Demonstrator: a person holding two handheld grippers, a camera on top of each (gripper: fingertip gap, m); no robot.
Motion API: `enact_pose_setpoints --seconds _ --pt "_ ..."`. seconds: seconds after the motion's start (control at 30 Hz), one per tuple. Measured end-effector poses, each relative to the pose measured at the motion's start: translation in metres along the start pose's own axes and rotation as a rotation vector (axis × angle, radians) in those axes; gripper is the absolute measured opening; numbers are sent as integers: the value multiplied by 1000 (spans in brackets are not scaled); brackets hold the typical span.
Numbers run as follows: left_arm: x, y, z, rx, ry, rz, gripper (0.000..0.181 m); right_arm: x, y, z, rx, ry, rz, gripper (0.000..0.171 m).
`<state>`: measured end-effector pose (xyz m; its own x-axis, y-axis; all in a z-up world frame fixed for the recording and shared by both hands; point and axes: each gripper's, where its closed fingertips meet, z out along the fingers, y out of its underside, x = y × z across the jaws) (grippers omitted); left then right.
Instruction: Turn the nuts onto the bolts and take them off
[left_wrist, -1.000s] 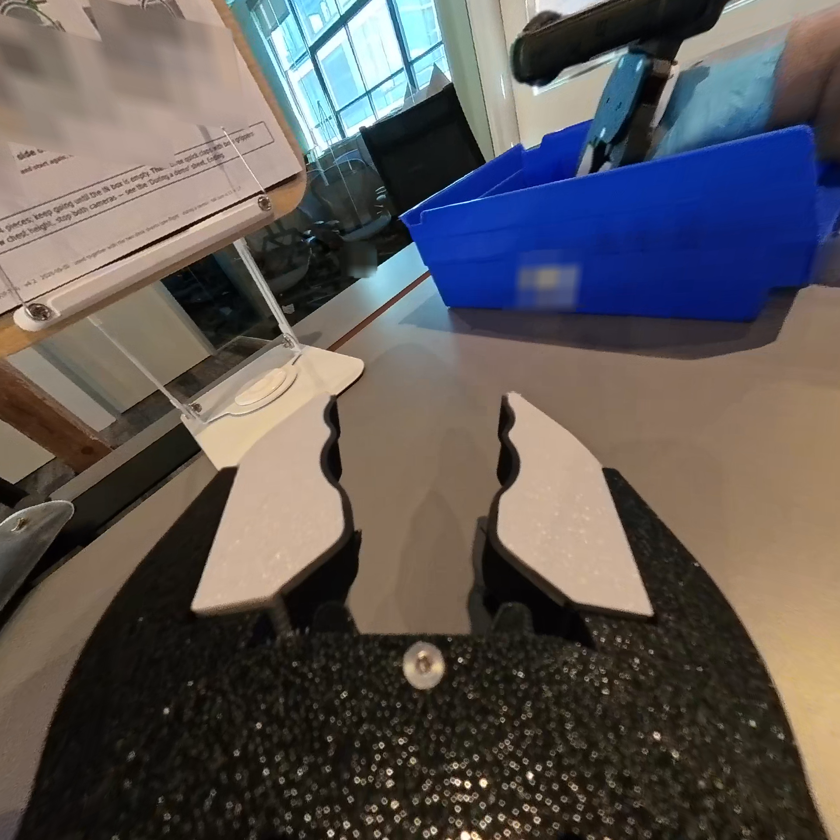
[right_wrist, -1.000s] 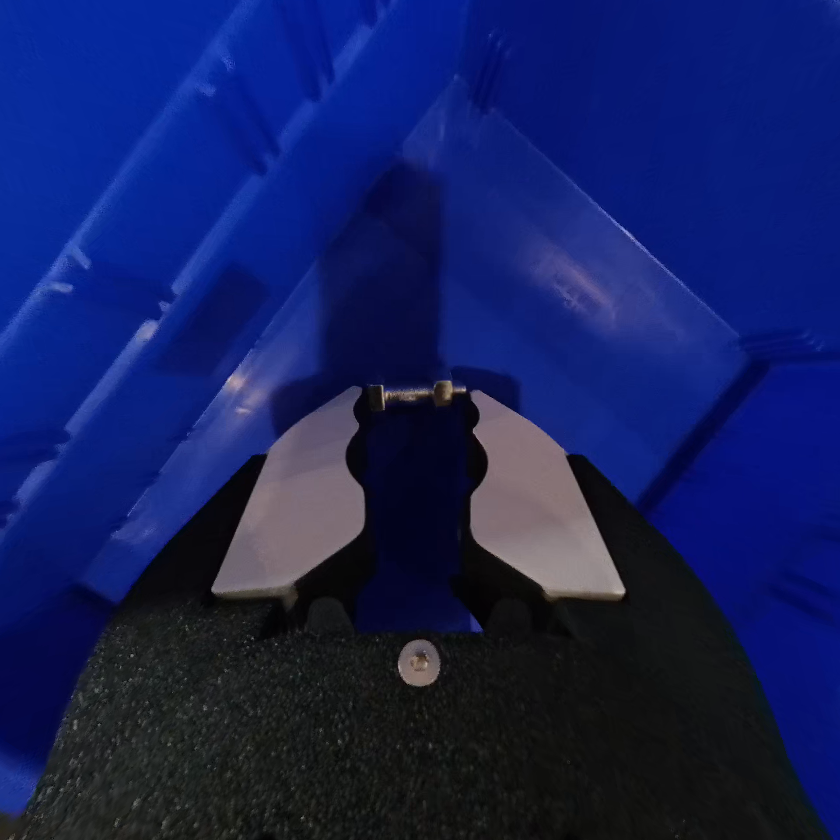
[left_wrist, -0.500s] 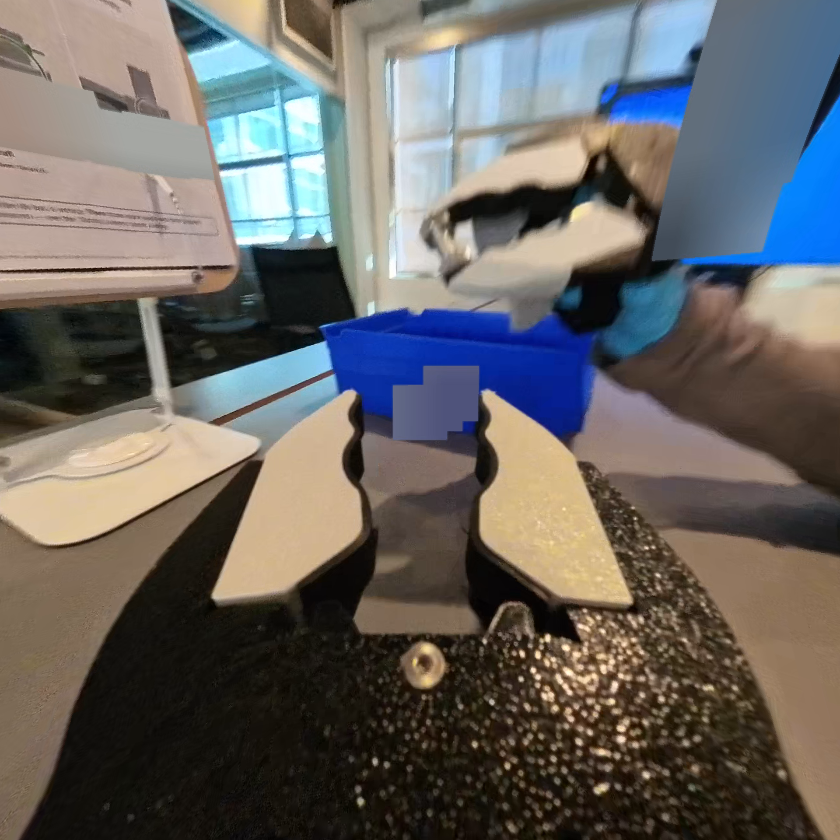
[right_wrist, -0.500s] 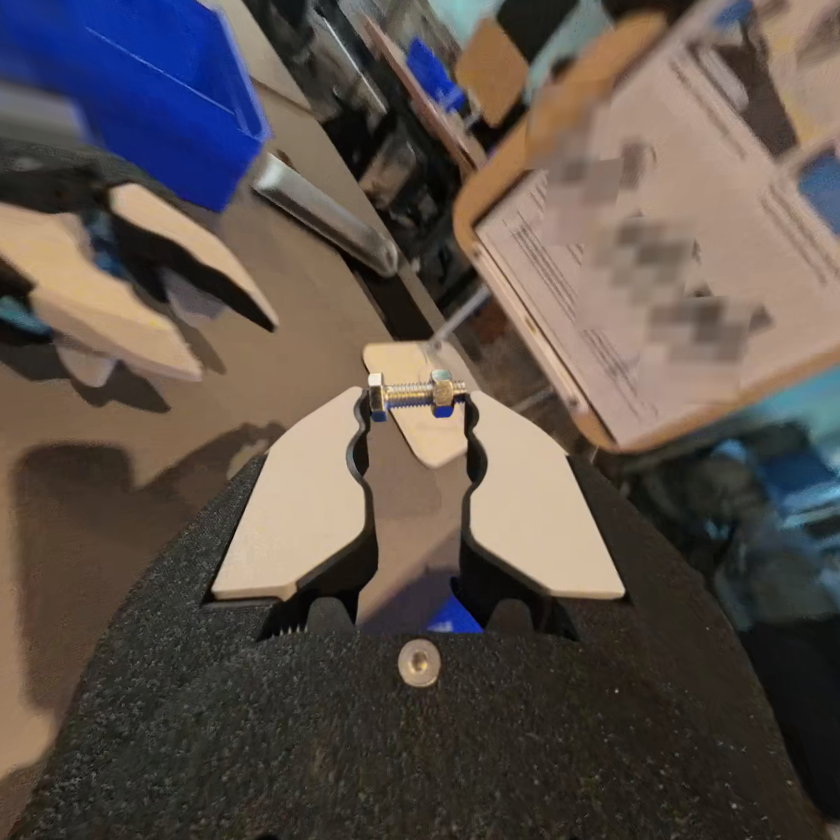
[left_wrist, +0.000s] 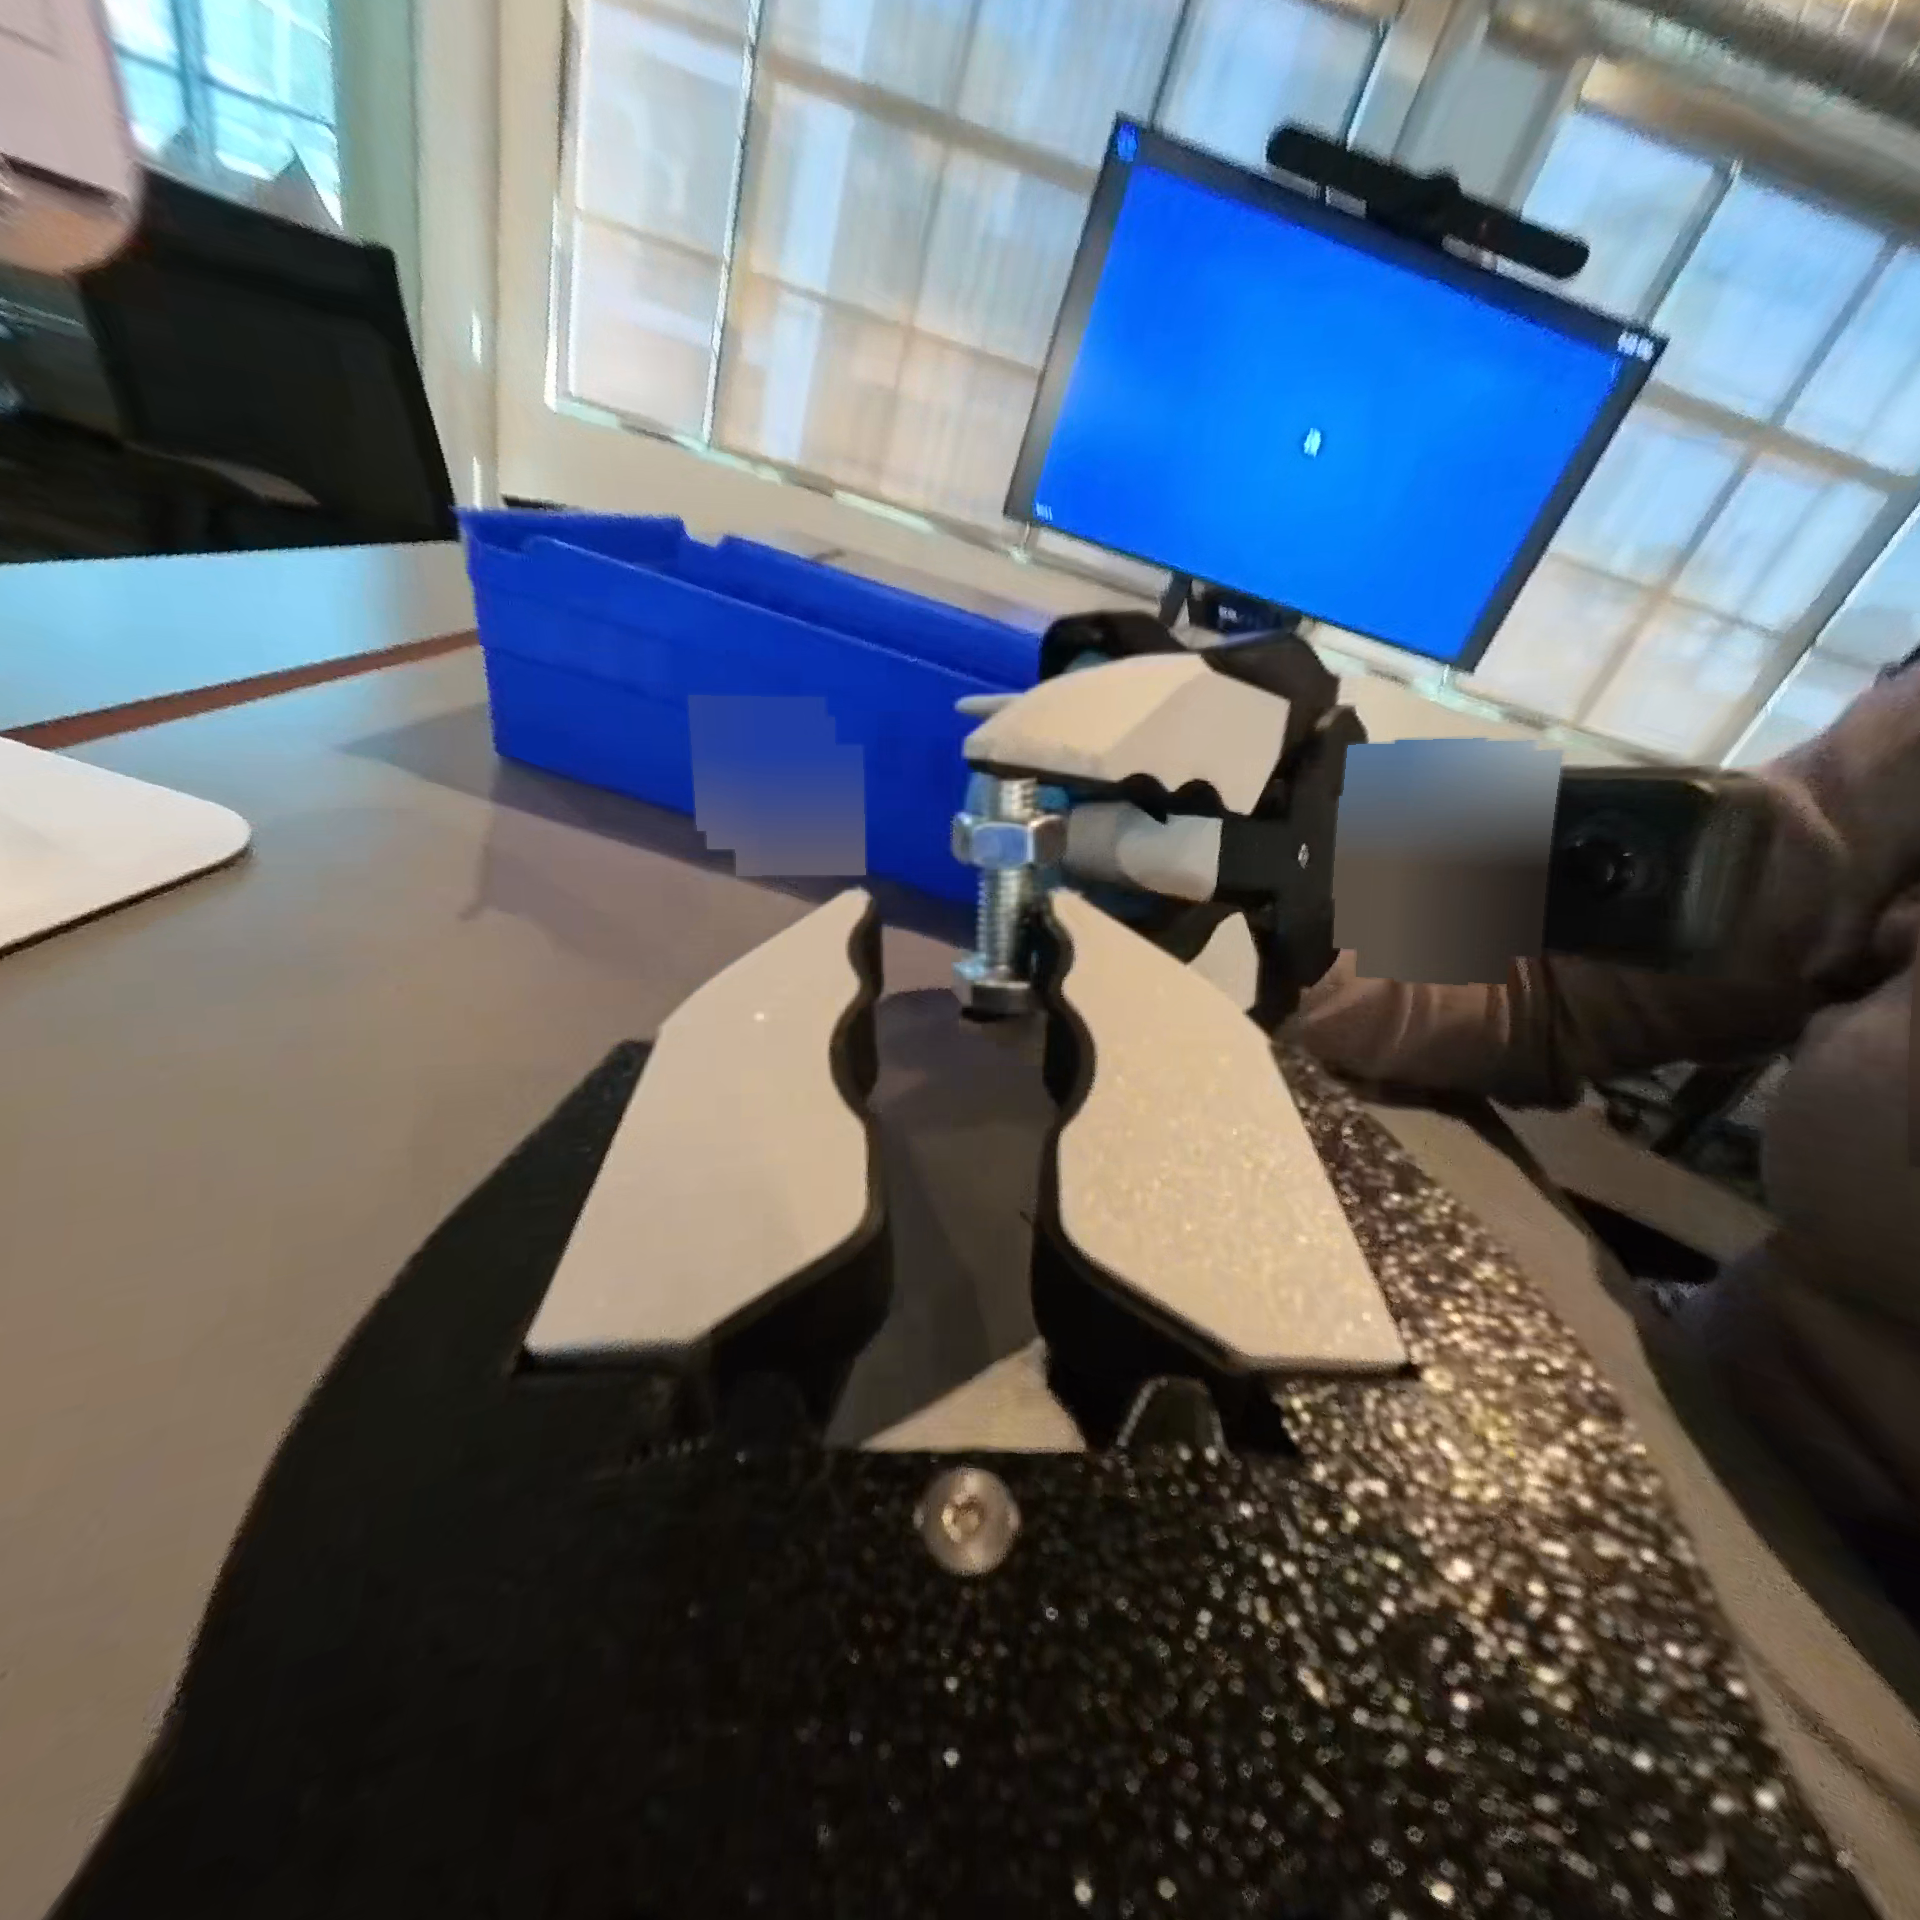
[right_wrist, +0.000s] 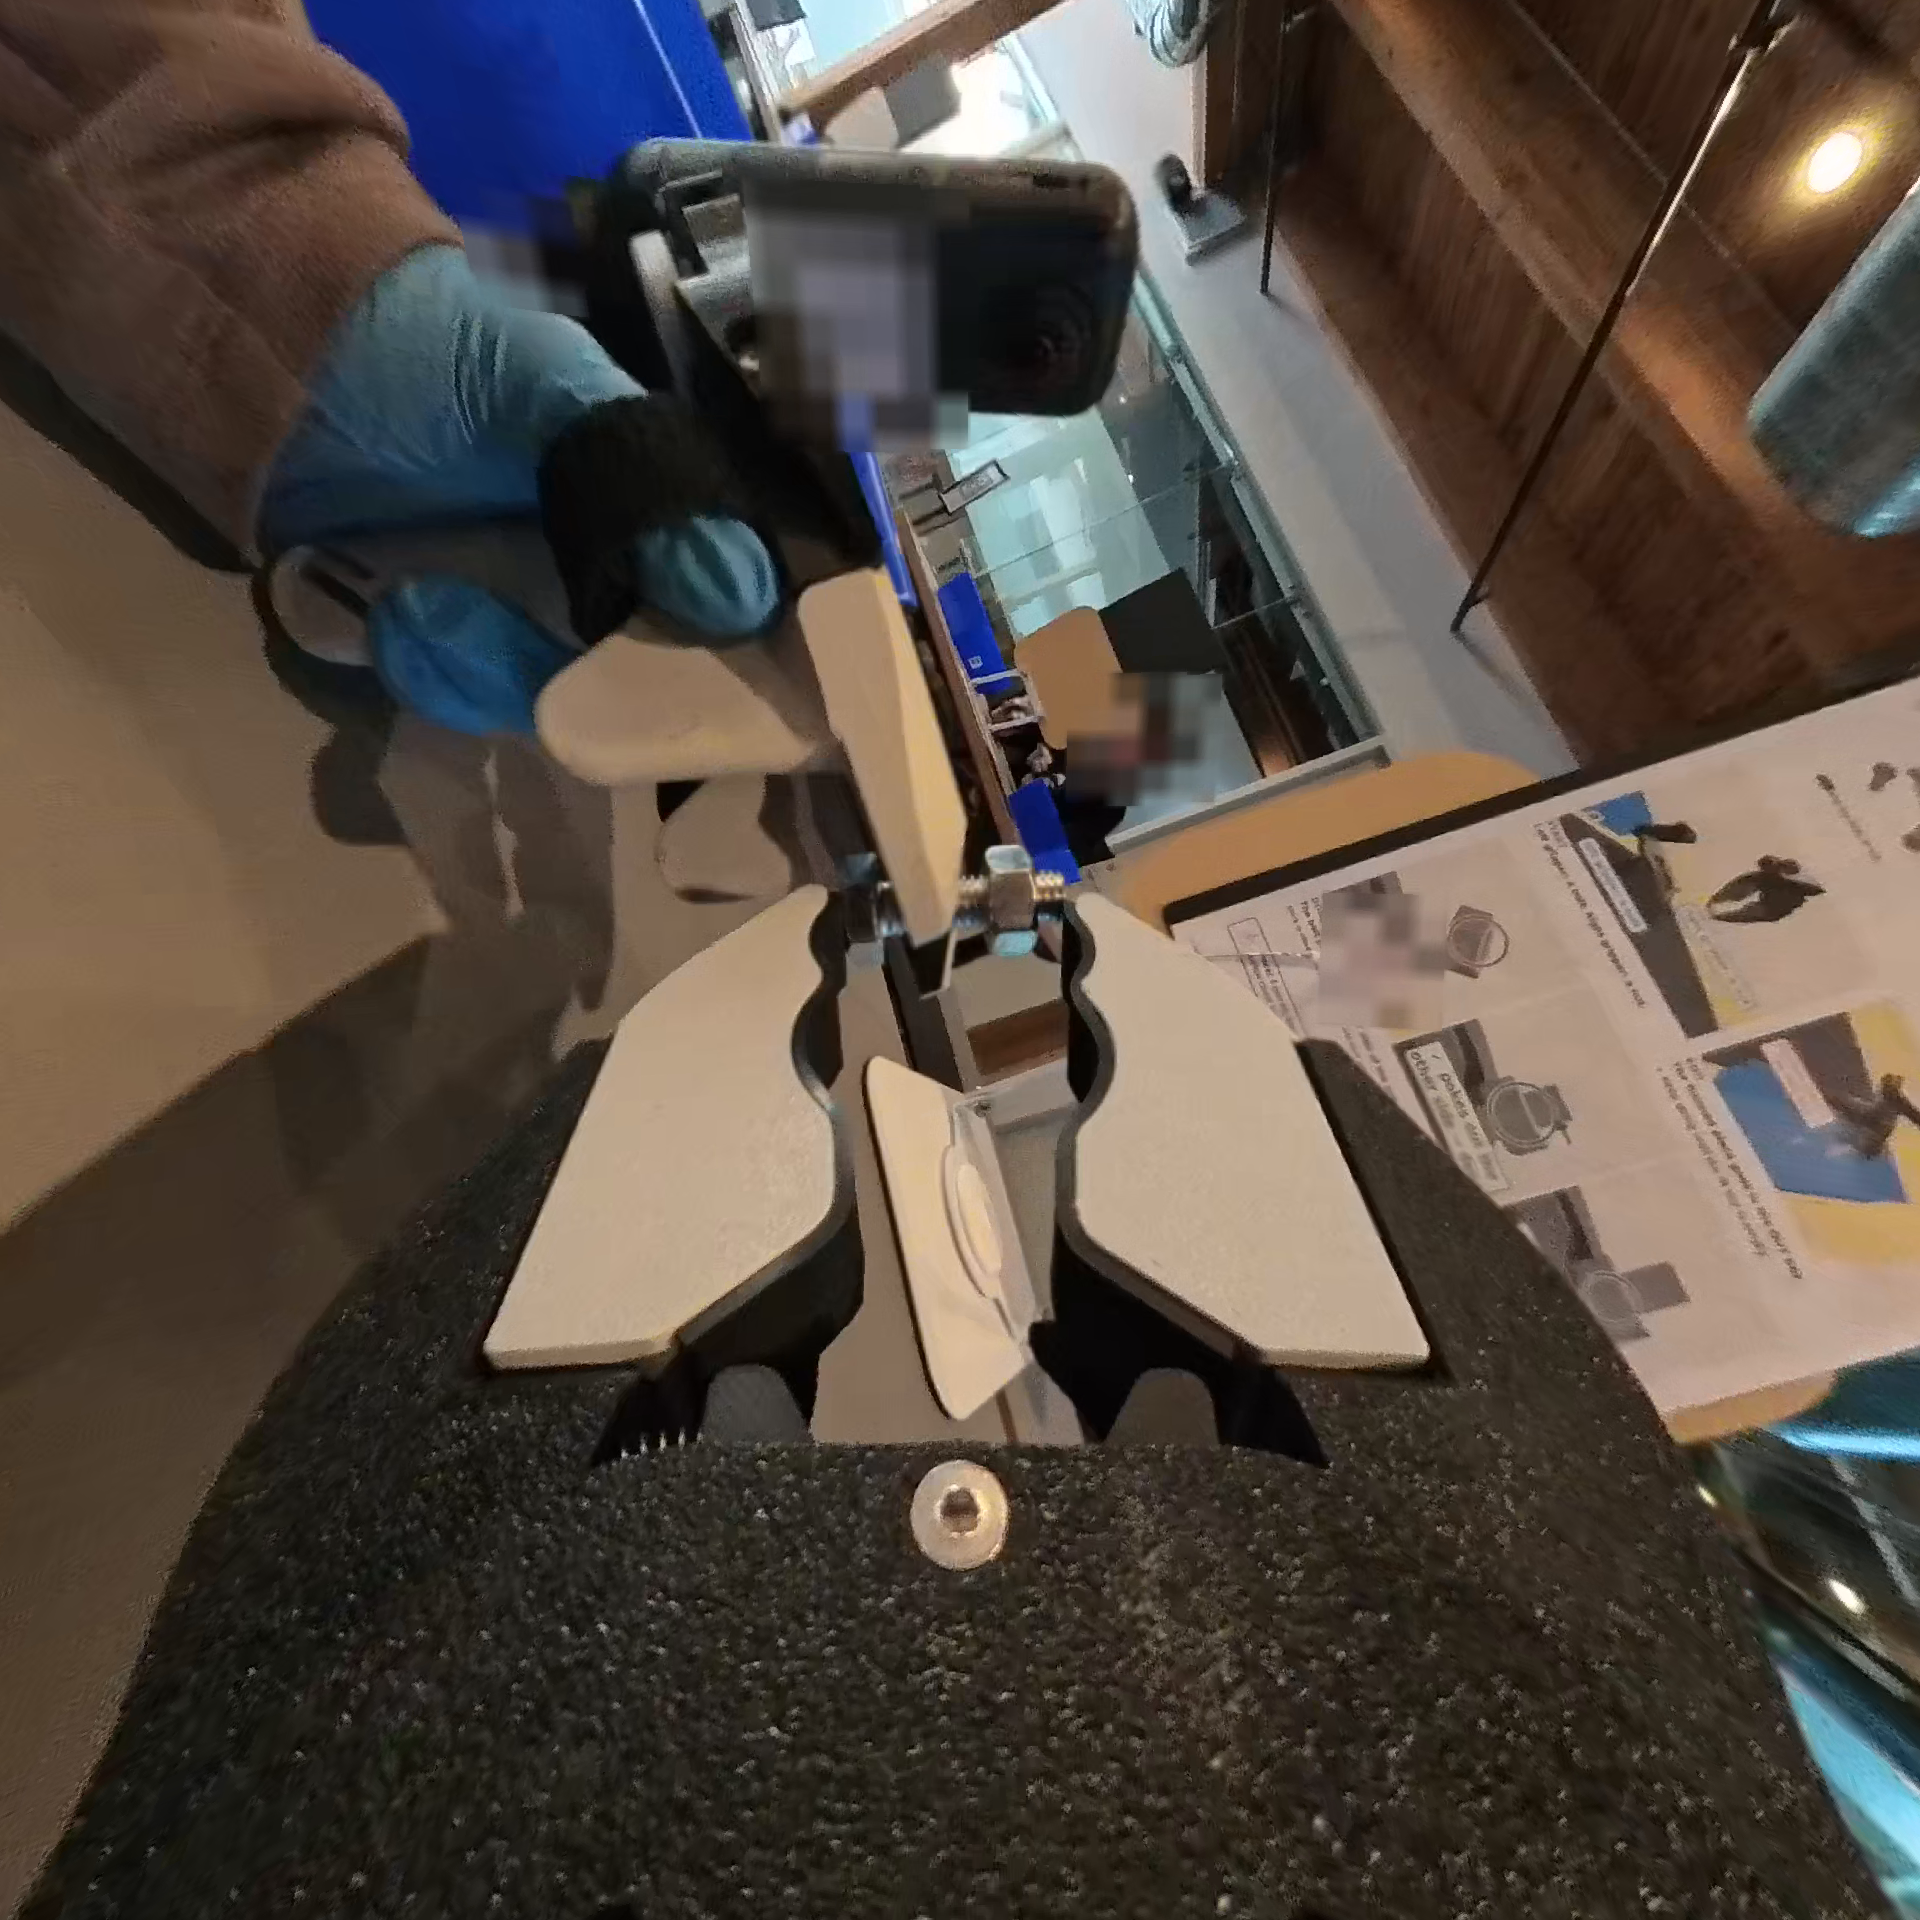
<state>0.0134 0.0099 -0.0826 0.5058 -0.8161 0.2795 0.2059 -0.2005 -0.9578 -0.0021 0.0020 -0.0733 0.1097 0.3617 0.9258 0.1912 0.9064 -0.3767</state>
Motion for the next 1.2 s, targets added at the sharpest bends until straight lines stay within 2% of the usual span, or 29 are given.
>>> enact_pose_setpoints --seconds 0.1,0.23,0.37,0.47,0.63,0.77,0.9,0.97,1.03,1.13,1.2 --pt "7 10 5 -66 28 43 10 -8 1 -1 -6 -9 -12 39" --pt "4 12 6 -80 -13 75 9 -9 3 0 -10 24 -42 39" --pt "-16 10 1 -88 -172 120 9 -6 16 0 -52 50 24 44" --pt "-36 10 -9 -121 -343 212 9 -1 27 -1 -81 31 206 43" --pt "-54 9 -18 -238 -609 581 9 4 23 8 -35 -43 681 29" --pt "-53 9 -16 -314 -708 828 9 2 27 21 -13 -87 1006 26" --pt "-56 10 -18 -353 -750 898 9 -7 23 26 62 -218 1248 29" --pt "-57 11 -19 -360 -756 901 9 -13 21 28 82 -290 1324 28" --pt "-57 10 -19 -359 -759 915 9 -12 24 28 85 -300 1356 18" --pt "-56 11 -19 -354 -763 924 9 -13 25 27 83 -316 1379 18" --pt "-56 9 -19 -334 -783 920 21 -11 26 27 79 -299 1364 18"
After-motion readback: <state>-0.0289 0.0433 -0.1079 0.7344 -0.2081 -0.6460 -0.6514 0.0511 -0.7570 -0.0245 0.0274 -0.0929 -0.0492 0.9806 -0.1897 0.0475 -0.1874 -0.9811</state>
